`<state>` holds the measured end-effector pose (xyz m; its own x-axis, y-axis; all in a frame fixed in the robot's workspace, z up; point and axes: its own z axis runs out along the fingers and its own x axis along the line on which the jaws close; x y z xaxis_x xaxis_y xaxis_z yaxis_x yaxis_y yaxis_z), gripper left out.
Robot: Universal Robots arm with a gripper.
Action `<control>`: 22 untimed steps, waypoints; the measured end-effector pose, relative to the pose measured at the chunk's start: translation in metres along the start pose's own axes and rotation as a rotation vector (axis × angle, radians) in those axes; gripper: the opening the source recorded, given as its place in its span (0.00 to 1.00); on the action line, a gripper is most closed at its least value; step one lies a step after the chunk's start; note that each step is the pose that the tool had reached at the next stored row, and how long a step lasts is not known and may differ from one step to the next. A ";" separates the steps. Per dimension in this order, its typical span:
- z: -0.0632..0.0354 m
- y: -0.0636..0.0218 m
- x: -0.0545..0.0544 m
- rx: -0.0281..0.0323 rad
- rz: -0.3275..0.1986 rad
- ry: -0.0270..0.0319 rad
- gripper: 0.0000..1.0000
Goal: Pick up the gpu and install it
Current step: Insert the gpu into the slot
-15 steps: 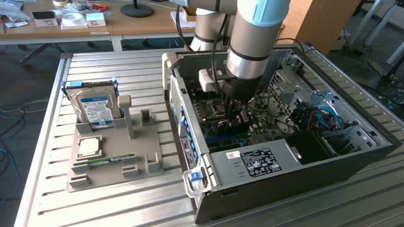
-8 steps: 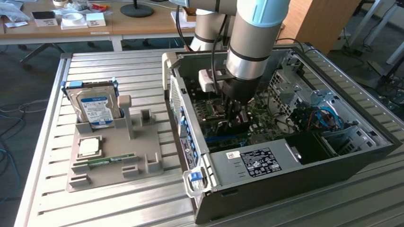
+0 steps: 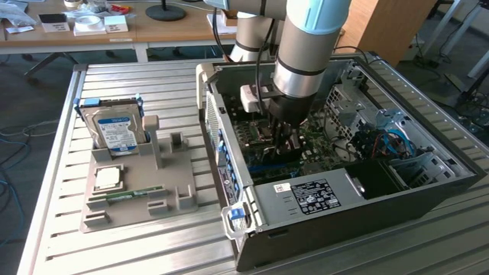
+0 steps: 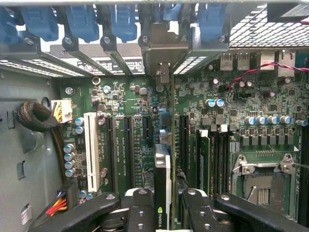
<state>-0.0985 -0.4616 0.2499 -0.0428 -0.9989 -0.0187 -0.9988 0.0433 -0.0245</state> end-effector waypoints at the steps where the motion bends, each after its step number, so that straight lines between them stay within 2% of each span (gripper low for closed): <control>1: 0.0000 0.0000 0.000 0.0000 0.000 0.0001 0.27; 22: 0.0042 0.0004 0.000 -0.0002 0.000 0.0005 0.27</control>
<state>-0.0988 -0.4616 0.2457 -0.0429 -0.9989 -0.0182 -0.9988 0.0433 -0.0243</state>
